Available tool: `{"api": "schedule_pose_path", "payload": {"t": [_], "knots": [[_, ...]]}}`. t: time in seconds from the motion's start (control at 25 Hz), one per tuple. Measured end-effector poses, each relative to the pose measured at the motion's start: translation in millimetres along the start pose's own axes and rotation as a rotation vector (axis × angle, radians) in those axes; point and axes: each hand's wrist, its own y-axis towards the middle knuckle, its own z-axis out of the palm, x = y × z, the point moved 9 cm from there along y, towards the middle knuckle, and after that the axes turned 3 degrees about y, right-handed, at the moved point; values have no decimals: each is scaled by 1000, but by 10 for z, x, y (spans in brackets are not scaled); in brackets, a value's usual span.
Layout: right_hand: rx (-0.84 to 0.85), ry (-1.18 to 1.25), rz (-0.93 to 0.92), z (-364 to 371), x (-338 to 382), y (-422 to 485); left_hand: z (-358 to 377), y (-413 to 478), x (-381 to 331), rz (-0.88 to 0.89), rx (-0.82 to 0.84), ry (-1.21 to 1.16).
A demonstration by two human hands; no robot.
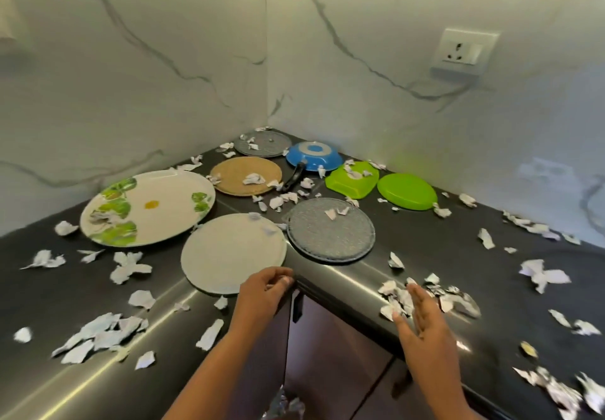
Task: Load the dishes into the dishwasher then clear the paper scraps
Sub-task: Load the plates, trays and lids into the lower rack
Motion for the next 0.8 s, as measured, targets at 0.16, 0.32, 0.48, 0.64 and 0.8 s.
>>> {"api": "schedule_pose_path", "payload": {"t": [0.16,0.32,0.48,0.64,0.8], "knots": [[40,-42,-14,316,115,155,-204,177,284,-70,-63,-69],[83,-61,-21,454,134,334,-95,322,315,-77,-49,-72],[114,-84,-22,571,74,576,71,489,179,-42,-32,-40],[156,-158,-35,743,-39,962,184,727,13,-9,-97,5],[284,-277,126,967,-379,1346,387,991,-90,-6,-107,-73]]}}
